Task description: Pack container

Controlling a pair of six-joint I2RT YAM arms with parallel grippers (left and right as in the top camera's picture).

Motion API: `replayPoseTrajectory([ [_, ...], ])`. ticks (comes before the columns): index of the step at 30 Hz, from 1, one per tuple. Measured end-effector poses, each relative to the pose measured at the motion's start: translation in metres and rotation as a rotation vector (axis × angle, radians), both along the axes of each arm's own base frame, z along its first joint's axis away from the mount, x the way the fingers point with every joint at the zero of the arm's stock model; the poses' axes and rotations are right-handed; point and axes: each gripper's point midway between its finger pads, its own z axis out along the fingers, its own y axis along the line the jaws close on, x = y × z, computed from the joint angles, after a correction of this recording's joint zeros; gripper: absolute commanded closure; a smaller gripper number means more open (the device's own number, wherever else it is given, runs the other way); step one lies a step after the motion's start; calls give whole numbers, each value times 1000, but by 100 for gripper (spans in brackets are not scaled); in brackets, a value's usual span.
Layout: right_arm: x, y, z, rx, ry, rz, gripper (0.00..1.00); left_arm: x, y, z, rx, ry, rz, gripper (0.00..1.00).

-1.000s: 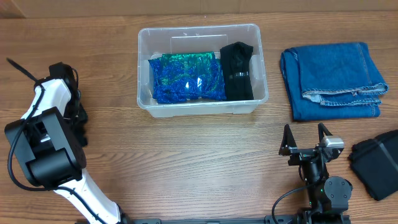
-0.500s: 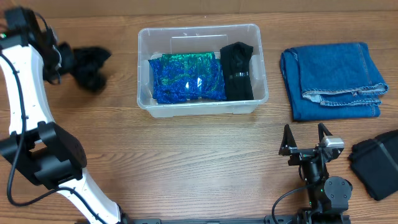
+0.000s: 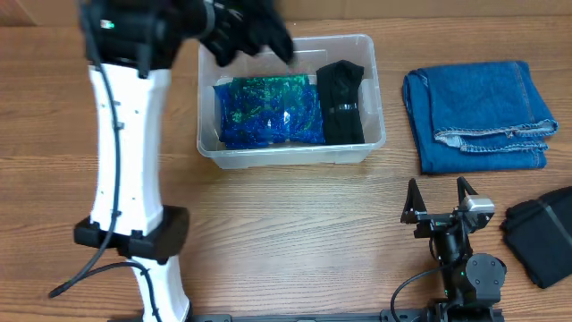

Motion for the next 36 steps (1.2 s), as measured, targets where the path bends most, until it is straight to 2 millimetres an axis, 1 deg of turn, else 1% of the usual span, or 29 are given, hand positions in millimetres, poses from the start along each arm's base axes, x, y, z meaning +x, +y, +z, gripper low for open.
replayPoseTrajectory([
  [1, 0, 0, 0, 0, 1, 0, 0, -3, -23, 4, 57, -64, -100, 96],
  [2, 0, 0, 0, 0, 1, 0, 0, -5, -39, 4, 102, -99, -170, 96],
  [3, 0, 0, 0, 0, 0, 0, 0, -8, -57, 1, 163, -143, -246, 96],
  [5, 0, 0, 0, 0, 0, 0, 0, -13, -83, -12, 259, -181, -363, 96],
  [6, 0, 0, 0, 0, 1, 0, 0, -13, -92, -18, 295, -195, -402, 96],
  [9, 0, 0, 0, 0, 0, 0, 0, -7, -119, -32, 377, -249, -456, 96],
  [10, 0, 0, 0, 0, 0, 0, 0, -4, -125, -40, 400, -249, -464, 96],
  [11, 0, 0, 0, 0, 1, 0, 0, 4, -131, -55, 441, -238, -459, 96],
  [13, 0, 0, 0, 0, 1, 0, 0, 18, -135, -83, 503, -206, -446, 96],
  [14, 0, 0, 0, 0, 0, 0, 0, 35, -136, -107, 556, -192, -423, 96],
  [15, 0, 0, 0, 0, 1, 0, 0, 46, -135, -125, 589, -176, -408, 96],
  [17, 0, 0, 0, 0, 0, 0, 0, 66, -137, -148, 629, -180, -370, 96],
  [18, 0, 0, 0, 0, 1, 0, 0, 72, -138, -153, 641, -190, -364, 96],
  [19, 0, 0, 0, 0, 0, 0, 0, 79, -140, -152, 648, -216, -353, 96],
  [22, 0, 0, 0, 0, 0, 0, 0, 88, -143, -142, 646, -272, -337, 96],
  [23, 0, 0, 0, 0, 0, 0, 0, 89, -144, -144, 651, -274, -341, 96],
  [24, 0, 0, 0, 0, 0, 0, 0, 90, -145, -150, 657, -265, -349, 94],
  [25, 0, 0, 0, 0, 0, 0, 0, 90, -146, -162, 663, -245, -360, 82],
  [26, 0, 0, 0, 0, 1, 0, 0, 86, -151, -179, 668, -209, -394, 62],
  [27, 0, 0, 0, 0, 1, 0, 0, 80, -157, -194, 667, -176, -431, 47],
  [28, 0, 0, 0, 0, 2, 0, 0, 72, -164, -203, 662, -148, -467, 34],
  [29, 0, 0, 0, 0, 0, 0, 0, 64, -169, -207, 652, -129, -495, 30],
  [31, 0, 0, 0, 0, 0, 0, 0, 50, -185, -211, 615, -105, -524, 29],
  [33, 0, 0, 0, 0, 1, 0, 0, 31, -206, -214, 578, -79, -535, 29],
  [35, 0, 0, 0, 0, 0, 0, 0, 16, -218, -218, 564, -49, -546, 30],
  [36, 0, 0, 0, 0, 0, 0, 0, 4, -225, -221, 550, -18, -547, 31],
])
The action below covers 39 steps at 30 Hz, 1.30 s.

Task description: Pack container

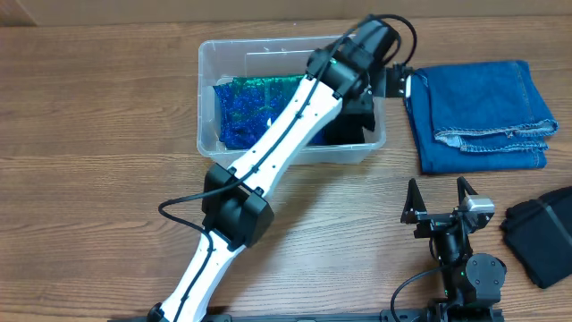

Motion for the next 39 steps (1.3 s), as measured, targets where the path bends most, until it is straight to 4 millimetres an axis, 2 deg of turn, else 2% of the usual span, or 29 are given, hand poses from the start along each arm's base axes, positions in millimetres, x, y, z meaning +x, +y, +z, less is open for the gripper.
replayPoseTrajectory([
  [2, 0, 0, 0, 0, 0, 0, 0, -11, 2, -2, 3, 47, 24, 32],
  [7, 0, 0, 0, 0, 0, 0, 0, -17, 24, 19, -53, 105, 110, 30],
  [9, 0, 0, 0, 0, 0, 0, 0, -17, 31, 19, -105, 167, 167, 30],
  [10, 0, 0, 0, 1, 1, 0, 0, -16, 35, 18, -142, 208, 204, 31],
  [14, 0, 0, 0, 0, 0, 0, 0, -8, 50, 22, -352, 403, 373, 48],
  [17, 0, 0, 0, 0, 0, 0, 0, -3, 51, 26, -433, 454, 445, 49],
  [19, 0, 0, 0, 0, 0, 0, 0, 7, 38, 15, -490, 484, 495, 48],
  [20, 0, 0, 0, 0, 0, 0, 0, 14, 30, 4, -511, 490, 511, 49],
  [22, 0, 0, 0, 0, 0, 0, 0, 23, 23, -38, -491, 528, 563, 50],
  [24, 0, 0, 0, 0, 0, 0, 0, 26, 26, -77, -445, 555, 634, 49],
  [27, 0, 0, 0, 0, 0, 0, 0, 30, 26, -92, -441, 562, 661, 42],
  [31, 0, 0, 0, 1, 0, 0, 0, 36, 22, -102, -454, 556, 659, 39],
  [32, 0, 0, 0, 1, 0, 0, 0, 36, 21, -100, -460, 556, 655, 37],
  [34, 0, 0, 0, 0, 0, 0, 0, 35, 21, -92, -465, 558, 652, 27],
  [36, 0, 0, 0, 0, 0, 0, 0, 37, 21, -72, -489, 544, 647, 18],
  [37, 0, 0, 0, 0, 0, 0, 0, 34, 24, -60, -489, 544, 649, 7],
  [38, 0, 0, 0, 0, 0, 0, 0, 31, 30, -34, -509, 527, 647, 0],
  [39, 0, 0, 0, 0, 1, 0, 0, 28, 39, 5, -545, 490, 642, 0],
])
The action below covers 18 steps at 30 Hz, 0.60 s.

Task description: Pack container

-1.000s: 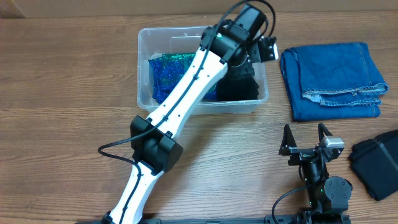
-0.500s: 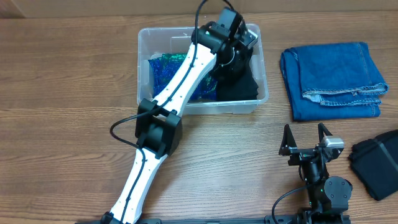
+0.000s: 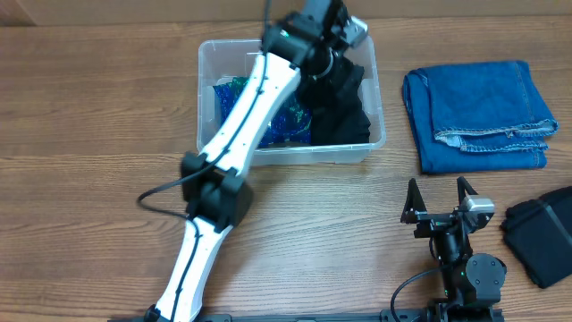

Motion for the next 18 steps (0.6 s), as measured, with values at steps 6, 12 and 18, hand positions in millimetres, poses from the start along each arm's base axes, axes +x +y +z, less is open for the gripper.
replayPoseTrajectory([
  [6, 0, 0, 0, -1, -2, 0, 0, -55, 118, 175, -31, -141, 206, 0],
  [12, 0, 0, 0, 0, -2, 0, 0, -84, 275, 180, 61, 12, 590, 0],
  [18, 0, 0, 3, 0, -11, 0, 0, -86, 394, 161, 46, 113, 952, 0],
])
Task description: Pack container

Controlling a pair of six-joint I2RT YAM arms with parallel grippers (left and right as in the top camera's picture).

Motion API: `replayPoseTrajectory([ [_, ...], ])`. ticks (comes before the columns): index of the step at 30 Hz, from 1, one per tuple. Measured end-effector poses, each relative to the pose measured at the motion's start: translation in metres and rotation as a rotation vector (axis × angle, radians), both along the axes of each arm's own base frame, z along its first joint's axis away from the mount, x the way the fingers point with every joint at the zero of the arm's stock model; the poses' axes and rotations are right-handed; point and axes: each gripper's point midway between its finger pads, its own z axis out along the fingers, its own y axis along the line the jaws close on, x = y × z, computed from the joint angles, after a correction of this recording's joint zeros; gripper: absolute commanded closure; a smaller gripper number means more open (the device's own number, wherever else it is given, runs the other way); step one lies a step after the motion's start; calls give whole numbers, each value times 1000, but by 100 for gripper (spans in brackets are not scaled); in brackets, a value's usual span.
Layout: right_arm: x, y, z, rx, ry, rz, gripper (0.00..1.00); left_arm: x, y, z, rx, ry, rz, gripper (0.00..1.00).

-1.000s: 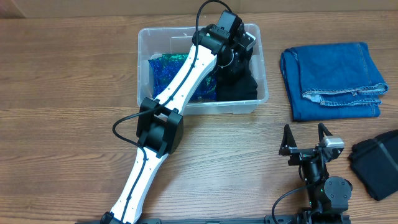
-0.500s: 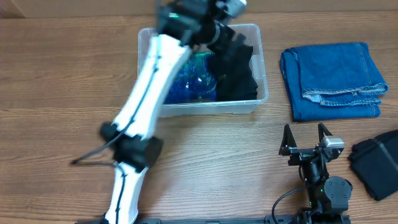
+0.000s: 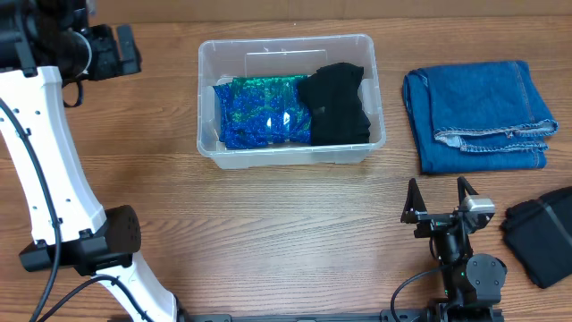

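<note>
A clear plastic container (image 3: 207,89) stands at the back middle of the table. Inside lie a blue-green packet (image 3: 264,112) on the left and a black garment (image 3: 335,103) on the right. Folded blue jeans (image 3: 478,112) rest on the table to the right of the container. My left gripper (image 3: 125,50) hangs at the far left, well away from the container, open and holding nothing. At the front right, my right gripper (image 3: 438,190) stands parked with its fingers open and pointing away.
A folded black cloth (image 3: 541,234) lies at the right edge, beside the right arm's base (image 3: 469,273). The left arm's white links (image 3: 54,170) run down the left side of the table.
My left gripper was over the black garment in the container; now it is at the far left, away from the container. The garment stays in the container. The right arm has not moved.
My left gripper was above the container's back left, with a narrow black garment at the right end. Then it was at the container's right wall near the jeans, then over the black garment, which looked wider. Now the arm is off to the left.
</note>
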Motion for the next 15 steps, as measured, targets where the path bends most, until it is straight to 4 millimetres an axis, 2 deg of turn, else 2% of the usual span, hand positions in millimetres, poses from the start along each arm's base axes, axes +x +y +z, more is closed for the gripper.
replayPoseTrajectory([
  [5, 0, 0, 3, 36, -8, 0, 0, -4, 28, -12, 42, 45, 79, 0],
  [7, 0, 0, 1, 90, 2, -1, 0, -2, 33, -11, 66, 38, 92, 0],
  [9, -4, -1, -6, 182, 83, -18, 0, -2, 36, -11, 80, 39, 99, 0],
  [10, -7, -3, 0, 201, 106, -33, 0, -2, 36, -12, 82, 40, 100, 0],
  [11, -16, -9, 31, 223, 107, -69, 0, -2, 37, -12, 84, 41, 102, 0],
  [14, -36, -22, 103, 244, 108, -152, 0, -2, 37, -13, 87, 44, 103, 0],
  [15, -42, -27, 111, 242, 158, -187, 0, -2, 38, -13, 87, 44, 104, 0],
])
